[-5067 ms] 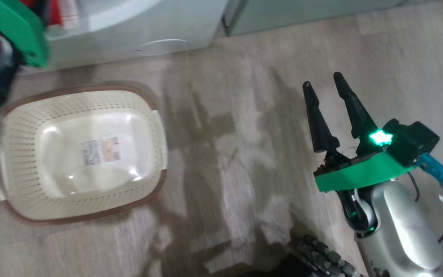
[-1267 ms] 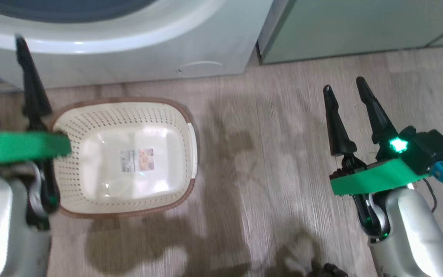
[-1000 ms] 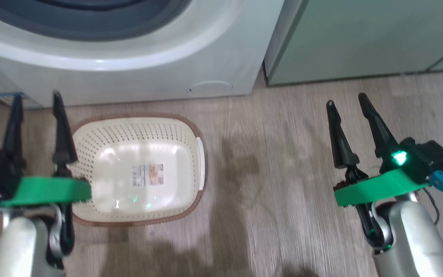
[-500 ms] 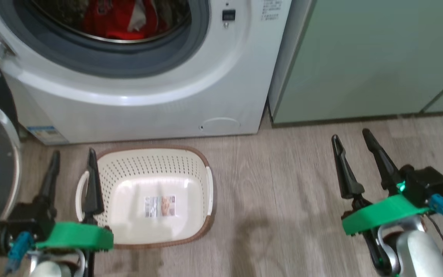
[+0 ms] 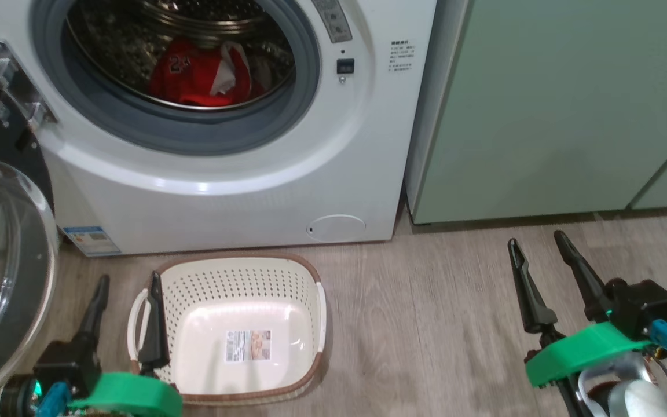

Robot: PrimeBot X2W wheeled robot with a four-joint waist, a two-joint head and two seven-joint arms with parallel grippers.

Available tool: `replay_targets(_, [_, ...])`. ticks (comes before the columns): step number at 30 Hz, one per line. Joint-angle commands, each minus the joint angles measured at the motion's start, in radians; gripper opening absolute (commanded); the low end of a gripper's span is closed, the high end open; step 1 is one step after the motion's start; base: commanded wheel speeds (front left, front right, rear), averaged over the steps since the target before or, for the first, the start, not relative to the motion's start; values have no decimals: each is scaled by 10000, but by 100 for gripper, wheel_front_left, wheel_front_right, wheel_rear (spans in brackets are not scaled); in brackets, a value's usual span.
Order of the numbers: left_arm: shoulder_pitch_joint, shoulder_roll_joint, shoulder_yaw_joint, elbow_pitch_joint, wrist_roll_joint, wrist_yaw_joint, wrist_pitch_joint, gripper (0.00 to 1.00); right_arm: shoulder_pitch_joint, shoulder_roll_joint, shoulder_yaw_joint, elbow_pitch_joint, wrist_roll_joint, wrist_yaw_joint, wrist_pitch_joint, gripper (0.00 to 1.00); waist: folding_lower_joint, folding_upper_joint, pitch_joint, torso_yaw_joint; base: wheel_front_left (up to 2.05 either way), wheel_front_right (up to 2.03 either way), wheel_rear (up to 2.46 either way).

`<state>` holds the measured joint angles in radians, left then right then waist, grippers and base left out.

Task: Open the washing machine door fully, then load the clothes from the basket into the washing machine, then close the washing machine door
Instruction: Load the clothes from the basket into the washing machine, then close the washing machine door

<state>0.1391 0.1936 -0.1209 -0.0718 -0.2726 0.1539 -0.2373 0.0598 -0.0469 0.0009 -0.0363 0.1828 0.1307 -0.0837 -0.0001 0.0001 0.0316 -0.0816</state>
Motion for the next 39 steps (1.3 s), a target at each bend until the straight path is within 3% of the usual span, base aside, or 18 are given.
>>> replay_targets(1, [-235, 130, 329, -332, 55, 49, -4, 100, -160, -33, 181, -413, -96, 0, 48, 100, 1, -1, -109, 37, 0, 0, 0])
replay_targets(39, [-33, 277, 175, -344, -80, 324, 228, 100, 14, -33, 161, -664, -186, 0, 259, 100, 1, -1, -304, 274, -12, 12, 0])
